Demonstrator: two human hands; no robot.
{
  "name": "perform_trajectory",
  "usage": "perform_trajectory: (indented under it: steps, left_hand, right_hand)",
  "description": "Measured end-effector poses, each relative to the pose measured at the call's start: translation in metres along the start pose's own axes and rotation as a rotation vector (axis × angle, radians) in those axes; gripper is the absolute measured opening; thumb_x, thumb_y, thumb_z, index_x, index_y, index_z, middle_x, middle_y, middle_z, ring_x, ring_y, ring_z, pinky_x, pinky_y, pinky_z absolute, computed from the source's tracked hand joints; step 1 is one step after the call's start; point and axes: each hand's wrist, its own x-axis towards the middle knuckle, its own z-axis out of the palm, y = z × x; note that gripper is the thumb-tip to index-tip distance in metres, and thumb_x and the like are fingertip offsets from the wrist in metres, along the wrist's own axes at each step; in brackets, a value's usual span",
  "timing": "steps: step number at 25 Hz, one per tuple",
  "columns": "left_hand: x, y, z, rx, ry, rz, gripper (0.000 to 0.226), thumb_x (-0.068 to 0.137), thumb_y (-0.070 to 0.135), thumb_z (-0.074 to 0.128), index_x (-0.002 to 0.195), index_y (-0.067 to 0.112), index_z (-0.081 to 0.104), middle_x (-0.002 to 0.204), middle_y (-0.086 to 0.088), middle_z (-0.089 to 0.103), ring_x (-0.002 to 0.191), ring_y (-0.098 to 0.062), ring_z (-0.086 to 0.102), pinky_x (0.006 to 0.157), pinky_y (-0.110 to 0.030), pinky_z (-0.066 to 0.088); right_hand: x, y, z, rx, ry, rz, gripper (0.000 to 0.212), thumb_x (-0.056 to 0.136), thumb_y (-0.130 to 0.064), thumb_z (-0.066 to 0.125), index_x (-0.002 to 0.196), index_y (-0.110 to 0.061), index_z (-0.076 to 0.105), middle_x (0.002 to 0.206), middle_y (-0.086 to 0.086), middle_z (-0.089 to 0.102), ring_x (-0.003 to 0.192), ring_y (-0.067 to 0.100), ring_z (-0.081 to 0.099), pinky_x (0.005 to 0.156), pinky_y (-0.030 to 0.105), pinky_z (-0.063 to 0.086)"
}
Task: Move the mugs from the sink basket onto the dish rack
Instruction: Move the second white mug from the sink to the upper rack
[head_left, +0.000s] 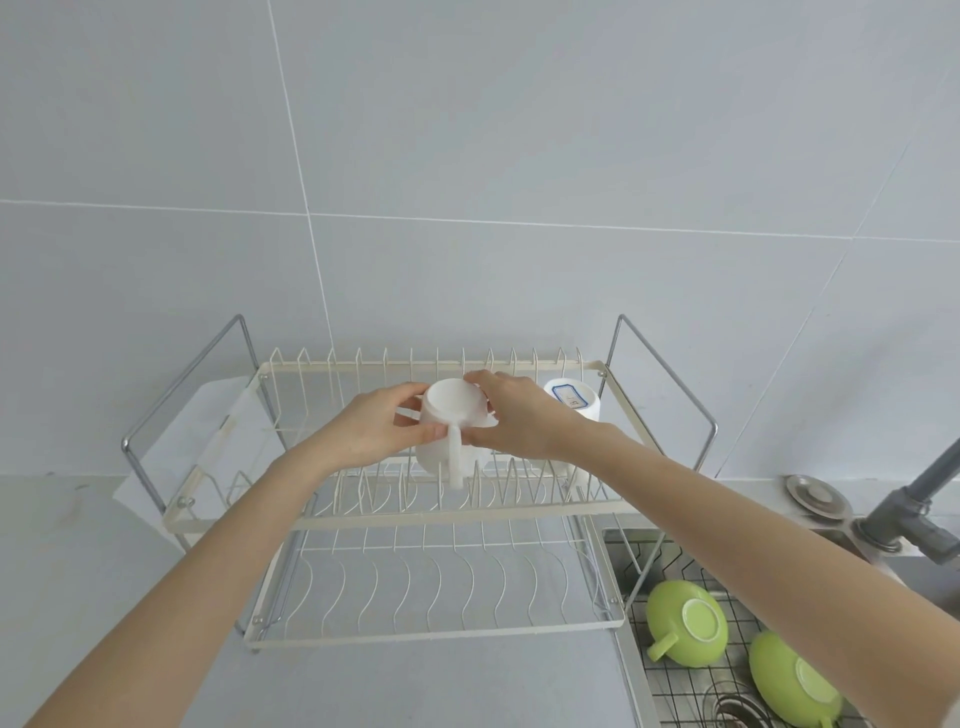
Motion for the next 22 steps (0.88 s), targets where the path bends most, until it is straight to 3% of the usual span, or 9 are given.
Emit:
perform_trajectory:
  steps: [3,5,12,17,22]
  left_hand:
    - [-0.003,0.001,0.0,0.002,-0.003,-0.021,0.051,0.083,0.03,0.063,0.129,0.019,0.045,0.129,-0.001,0.056,0.095,-0.013,0.058,0.071,-0.015,0.043]
    - [-0.003,0.002,0.0,0.009,-0.011,-0.04,0.051,0.084,0.03,0.063,0.13,0.018,0.044,0.131,-0.001,0.054,0.1,-0.017,0.06,0.081,-0.023,0.042]
    - [-0.012,0.015,-0.006,0.146,-0.005,-0.071,0.062,0.088,0.033,0.054,0.142,0.018,0.026,0.146,-0.003,0.04,0.131,-0.022,0.043,0.105,-0.031,0.035]
    - [-0.037,0.057,-0.005,0.492,0.119,0.036,0.063,0.091,0.035,0.048,0.144,0.016,0.02,0.154,-0.004,0.026,0.14,-0.022,0.029,0.112,-0.035,0.026]
    - [-0.065,0.105,0.023,0.645,0.239,0.134,0.064,0.092,0.04,0.042,0.145,0.018,0.013,0.157,-0.004,0.014,0.145,-0.023,0.011,0.118,-0.041,0.016]
  right_hand:
    - [-0.005,-0.002,0.001,-0.035,-0.01,-0.005,0.064,0.087,-0.033,0.058,0.139,-0.011,0.029,0.13,0.016,0.048,0.118,0.031,0.047,0.097,0.038,0.039]
    - [-0.006,-0.003,0.001,-0.05,-0.012,-0.008,0.064,0.088,-0.032,0.056,0.14,-0.011,0.026,0.131,0.016,0.047,0.121,0.031,0.044,0.097,0.038,0.038]
    - [-0.018,-0.001,-0.01,-0.102,-0.054,-0.006,0.064,0.092,-0.029,0.048,0.146,-0.015,0.016,0.145,0.012,0.035,0.133,0.028,0.034,0.104,0.038,0.034]
    - [-0.056,0.005,-0.028,-0.277,0.055,-0.067,0.063,0.094,-0.03,0.044,0.147,-0.015,0.013,0.157,0.008,0.017,0.145,0.023,0.012,0.117,0.036,0.015]
    - [-0.111,0.023,-0.041,-0.36,0.194,-0.074,0.064,0.094,-0.034,0.044,0.147,-0.018,0.012,0.159,0.005,0.006,0.147,0.022,-0.001,0.12,0.038,0.002]
